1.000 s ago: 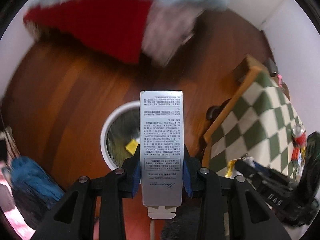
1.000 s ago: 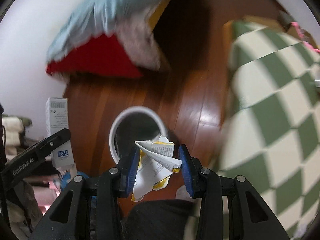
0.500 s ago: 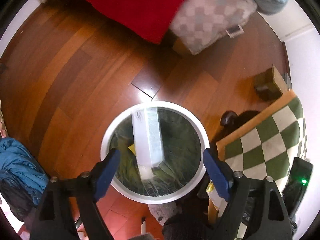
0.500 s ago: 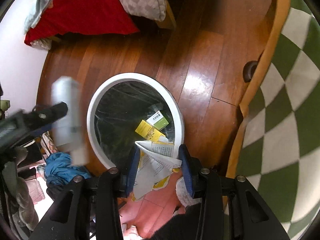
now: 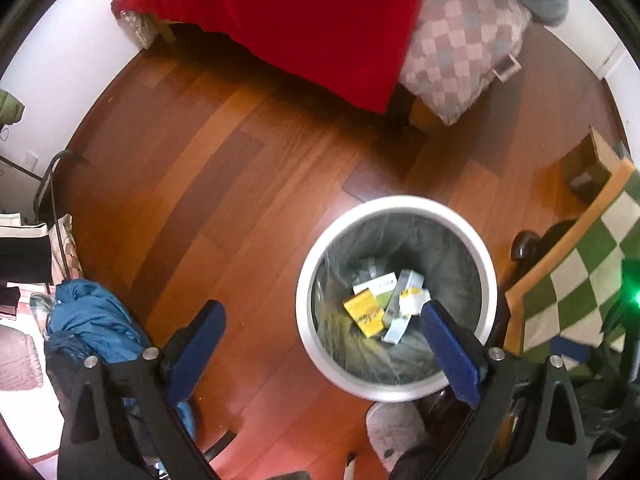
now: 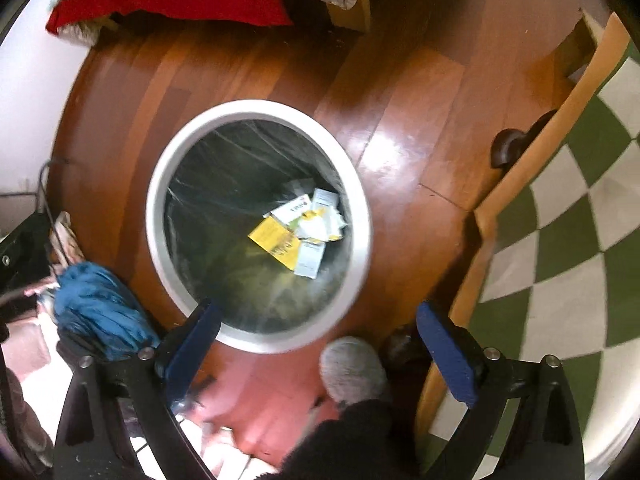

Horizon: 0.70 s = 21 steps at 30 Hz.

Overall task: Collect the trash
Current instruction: 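Open both tools to drop the tube box and paper into the bin, then move both tools back over the table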

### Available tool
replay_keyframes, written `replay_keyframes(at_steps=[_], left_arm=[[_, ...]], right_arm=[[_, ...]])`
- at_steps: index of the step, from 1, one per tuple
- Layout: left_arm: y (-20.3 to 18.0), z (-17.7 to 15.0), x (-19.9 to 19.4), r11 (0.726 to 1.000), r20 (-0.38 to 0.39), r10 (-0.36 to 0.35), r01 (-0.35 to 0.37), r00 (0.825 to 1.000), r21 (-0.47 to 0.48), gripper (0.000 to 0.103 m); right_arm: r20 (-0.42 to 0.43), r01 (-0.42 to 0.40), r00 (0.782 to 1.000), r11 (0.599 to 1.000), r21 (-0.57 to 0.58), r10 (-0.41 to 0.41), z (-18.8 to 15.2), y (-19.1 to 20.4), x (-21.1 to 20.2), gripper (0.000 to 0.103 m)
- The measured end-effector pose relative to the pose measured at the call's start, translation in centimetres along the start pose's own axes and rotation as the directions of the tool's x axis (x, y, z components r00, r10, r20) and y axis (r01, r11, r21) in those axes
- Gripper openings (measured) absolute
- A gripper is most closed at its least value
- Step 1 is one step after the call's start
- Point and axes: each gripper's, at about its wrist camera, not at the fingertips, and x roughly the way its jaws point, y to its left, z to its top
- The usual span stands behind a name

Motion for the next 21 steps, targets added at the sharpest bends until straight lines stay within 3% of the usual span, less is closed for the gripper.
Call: replay_keyframes(at_steps=[9,21], left_arm=[[-0.3,-2.8,-1.8,1.000,-0.011,-0.001,0.001,1.000,0.010,0.099],[-0.1,-5.7,-7.7,1.000,0.060,-0.005,0.004,0.998,0.016,0.099]], right_arm=[[0.052,0.045,0.998,0.999,-0.010,-0.045,-2.4,-0.6,-3.8,0.099],[0.137,0.033,0.990,0.999,-0.009,-0.032,-5.7,-0.4,-9.1,0.100]])
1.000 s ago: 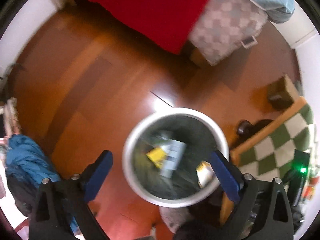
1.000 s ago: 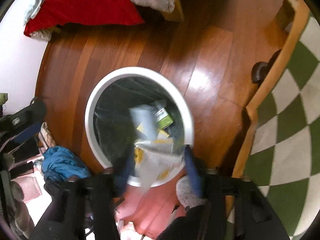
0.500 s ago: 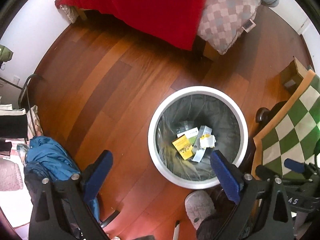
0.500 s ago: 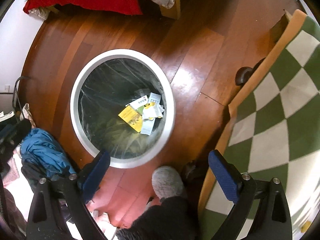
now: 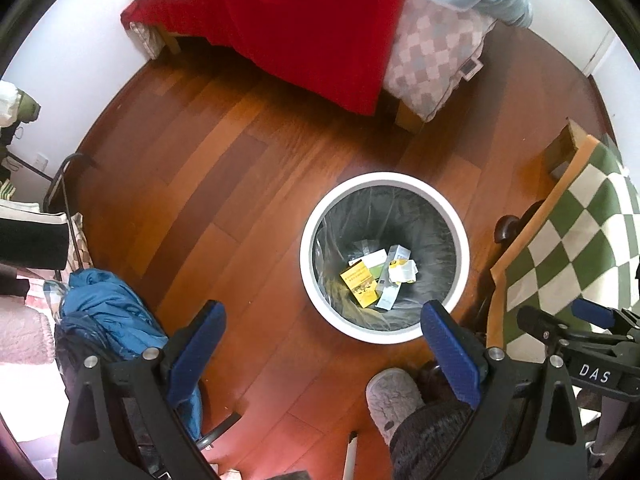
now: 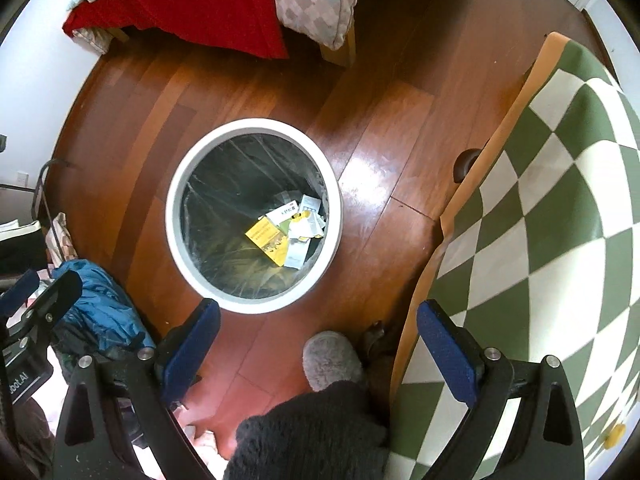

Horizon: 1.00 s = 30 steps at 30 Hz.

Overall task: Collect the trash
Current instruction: 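Move both tools back over the table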

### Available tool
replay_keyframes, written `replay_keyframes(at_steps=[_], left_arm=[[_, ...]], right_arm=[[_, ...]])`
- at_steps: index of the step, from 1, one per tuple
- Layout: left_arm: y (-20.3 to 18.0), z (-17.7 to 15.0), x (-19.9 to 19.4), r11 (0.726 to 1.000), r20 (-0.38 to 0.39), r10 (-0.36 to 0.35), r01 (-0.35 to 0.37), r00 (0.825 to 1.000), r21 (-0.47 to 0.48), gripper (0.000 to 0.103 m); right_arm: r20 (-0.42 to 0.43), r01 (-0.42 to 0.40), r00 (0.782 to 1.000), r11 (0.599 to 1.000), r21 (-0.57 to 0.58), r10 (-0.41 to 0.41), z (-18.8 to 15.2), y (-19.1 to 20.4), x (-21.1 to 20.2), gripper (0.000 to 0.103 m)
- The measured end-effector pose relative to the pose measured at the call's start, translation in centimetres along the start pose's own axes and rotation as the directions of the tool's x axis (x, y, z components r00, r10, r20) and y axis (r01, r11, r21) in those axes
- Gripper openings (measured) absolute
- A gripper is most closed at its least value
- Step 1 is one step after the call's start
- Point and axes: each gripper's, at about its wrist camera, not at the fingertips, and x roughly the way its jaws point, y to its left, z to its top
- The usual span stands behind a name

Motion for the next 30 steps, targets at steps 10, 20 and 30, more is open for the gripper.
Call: replay_keyframes(at_steps=[10,20,30], left_arm=[[0.3,-2.6,-8.6,1.000,0.156,-0.010,0.012,0.988,-0.014,0.099],[-1.4,-5.4,-16.3,1.000,0.300,-0.007,0.007,0.954,0.003,0.099],[-9.2,-8.8,-18.8,0.993,0.318,-0.071,0.036,0.945,0.114,0.099]], right_arm=[[0.153,-0.066,0.986,0.998,-0.003,0.065,-4.5,-0.8,-8.7,0.100],[0.353,-0.150,0.925,0.989,-0.001,0.141,-10.4,-2.4,-18.5,0.100],[0.480,-0.298,0.853,0.946,0.129,0.204,-18.3,-9.9,-24.0,0.100]])
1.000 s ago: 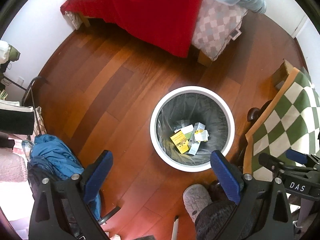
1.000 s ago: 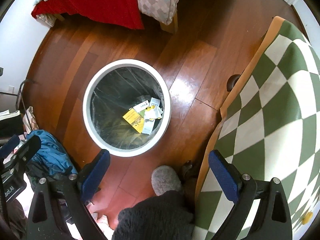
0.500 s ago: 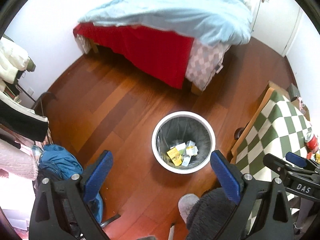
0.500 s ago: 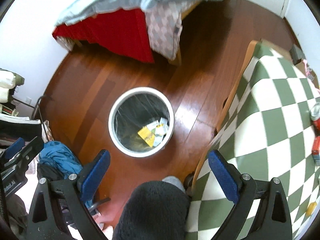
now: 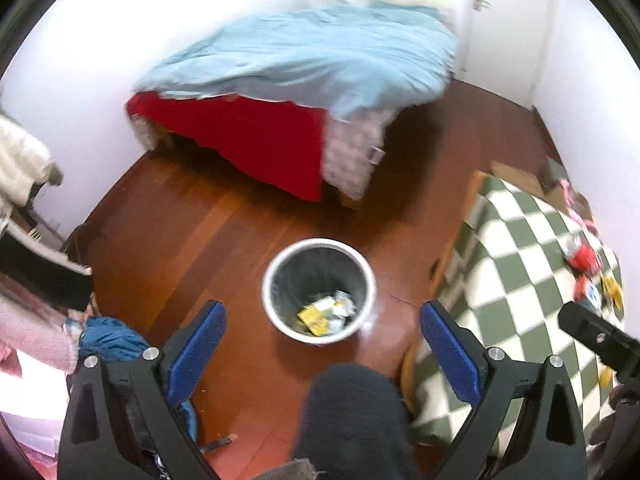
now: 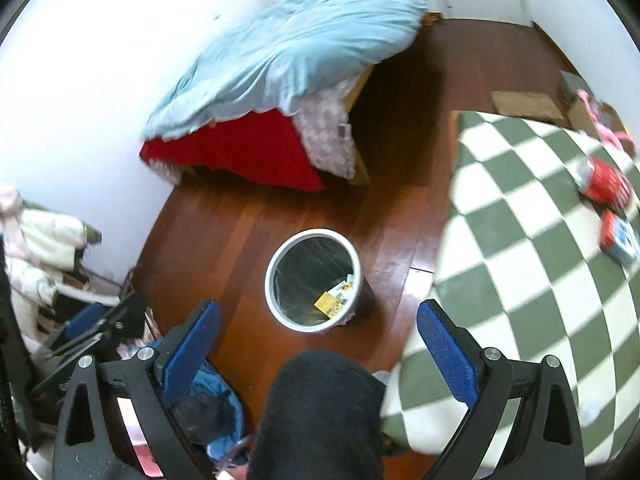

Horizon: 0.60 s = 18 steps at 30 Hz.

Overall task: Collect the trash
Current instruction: 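Move both tools back over the table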

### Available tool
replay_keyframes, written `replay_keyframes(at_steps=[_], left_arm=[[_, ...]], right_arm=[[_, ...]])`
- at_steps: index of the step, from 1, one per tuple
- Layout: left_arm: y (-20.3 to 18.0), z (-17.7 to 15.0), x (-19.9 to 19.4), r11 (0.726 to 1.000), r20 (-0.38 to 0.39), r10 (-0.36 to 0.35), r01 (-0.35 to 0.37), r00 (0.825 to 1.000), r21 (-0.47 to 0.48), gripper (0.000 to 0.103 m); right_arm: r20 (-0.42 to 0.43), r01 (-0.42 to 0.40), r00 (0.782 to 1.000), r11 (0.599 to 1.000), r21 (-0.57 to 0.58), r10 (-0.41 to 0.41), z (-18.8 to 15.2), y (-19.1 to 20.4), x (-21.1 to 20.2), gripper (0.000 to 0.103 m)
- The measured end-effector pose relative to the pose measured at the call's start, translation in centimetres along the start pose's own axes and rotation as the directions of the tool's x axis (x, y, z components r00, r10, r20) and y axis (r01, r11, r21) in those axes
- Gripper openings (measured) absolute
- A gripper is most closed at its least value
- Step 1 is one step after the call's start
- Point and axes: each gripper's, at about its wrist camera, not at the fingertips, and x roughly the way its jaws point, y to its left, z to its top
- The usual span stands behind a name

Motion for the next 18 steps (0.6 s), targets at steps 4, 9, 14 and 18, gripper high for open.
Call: replay_keyframes(at_steps=[4,9,14,18], left_arm=[[-6.9,-1.5,2.2,0.994,-0.065,-0.064,0.069,0.996,0.083,0.099],[-17.8,-3.6,6.4,0.969,-0.160,-0.115,0.146,0.980,0.198,0.099],[-28.4,-6.7,9.3,0.912,-0.280,-0.150,0.242,0.948,0.330,0.099],[-33.9,-8.8,11.6,0.875,-0.333,-0.111,0.251,0.936,0.414,0.099]], right_arm=[[0.016,0.064,0.998,0.991,0.118,-0.066,-1.4,-7.1,-3.2,0.100],[-0.002,0.206,0.977,0.940,0.270,-0.214,-3.2,-18.1,-6.2,0.100],[-0.069,0.357,0.928,0.823,0.442,-0.366,-5.6,-31.1,-9.0,0.094],[-0.137,0.411,0.905,0.742,0.530,-0.403,-7.3,-39.3,-9.8,0.065]])
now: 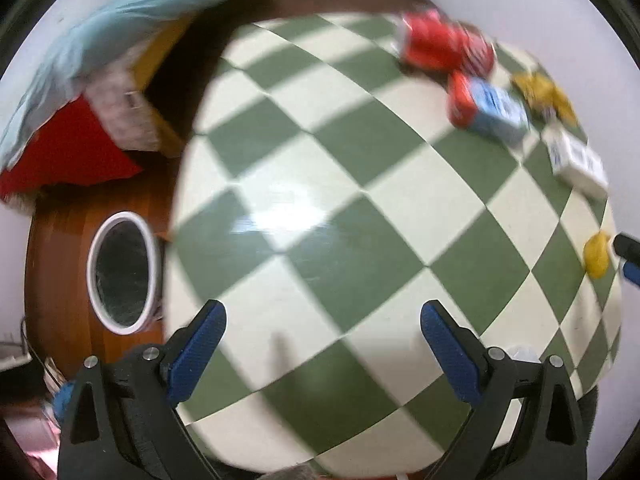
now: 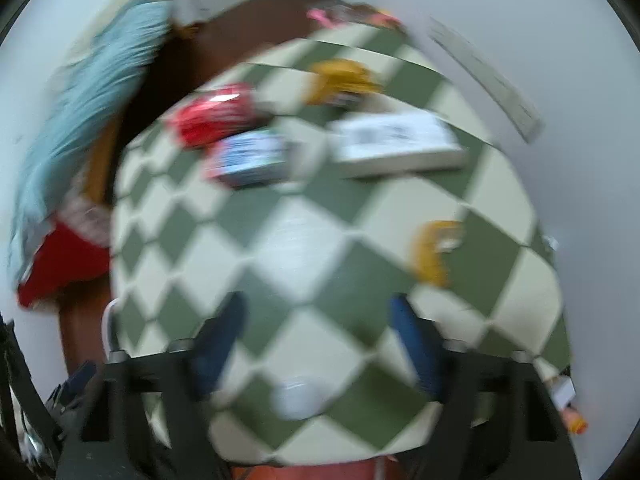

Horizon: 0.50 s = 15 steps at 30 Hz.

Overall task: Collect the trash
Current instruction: 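Move both tools back over the table, then grasp the clear plastic lid with the left tool while the right tool grasps the orange peel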

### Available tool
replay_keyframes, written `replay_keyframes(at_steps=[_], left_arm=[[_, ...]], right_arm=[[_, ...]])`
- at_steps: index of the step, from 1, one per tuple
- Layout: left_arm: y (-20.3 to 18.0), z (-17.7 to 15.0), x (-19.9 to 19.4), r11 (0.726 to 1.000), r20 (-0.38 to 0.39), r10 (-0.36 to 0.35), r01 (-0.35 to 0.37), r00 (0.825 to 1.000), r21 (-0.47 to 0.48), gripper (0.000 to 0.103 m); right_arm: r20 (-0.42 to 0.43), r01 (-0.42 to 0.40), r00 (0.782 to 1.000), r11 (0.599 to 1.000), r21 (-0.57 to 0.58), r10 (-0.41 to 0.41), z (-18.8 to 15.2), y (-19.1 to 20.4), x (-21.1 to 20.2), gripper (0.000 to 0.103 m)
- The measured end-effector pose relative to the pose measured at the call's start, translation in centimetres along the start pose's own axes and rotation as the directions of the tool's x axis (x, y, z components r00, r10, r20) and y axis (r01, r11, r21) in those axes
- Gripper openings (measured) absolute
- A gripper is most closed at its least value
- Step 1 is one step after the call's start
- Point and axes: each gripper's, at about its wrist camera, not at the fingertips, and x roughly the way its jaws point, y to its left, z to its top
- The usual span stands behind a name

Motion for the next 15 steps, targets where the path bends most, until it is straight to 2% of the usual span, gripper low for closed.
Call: replay_keyframes(at_steps=[2,7,9,11,15], left_arm=[[-0.8,0.4,1.0,1.000,-0.023,0.005,-0.004,1.000,0.015,0.099],[-1.8,1.1,2.6,0.999,-0.063,0.027,-0.025,0.998,0.038,0.099],[-1.7,1.3,2.8,0.999,-0.072,0.029,-0.027,0.997,0.032,0.099],[-1.7,1.2,2.5,0.999,-0.073,0.022,-0.020,0.997,0.029,0.099],[-2.8,0.1,0.8,0.997,-0.036,-0.044,0.047,0.998,0.067,0.099]], right_arm=[[-0.007,0.009,1.000,1.000,0.019,-0.009,1.0,-2.5,1.1,0.057],[-0.030,0.042,0.999,0.999,0.003,-0.042,2.4,-4.7,3.5,0.052],[-0.041,0.035,0.999,0.999,0.000,-0.035,2.6,-4.6,4.8,0.040],[-0.043,0.028,0.999,1.000,-0.011,-0.028,2.7,-4.7,5.8,0.015],[-0.023,0.000,1.000,0.999,-0.039,-0.001,1.4,-4.5,5.0,0.011]])
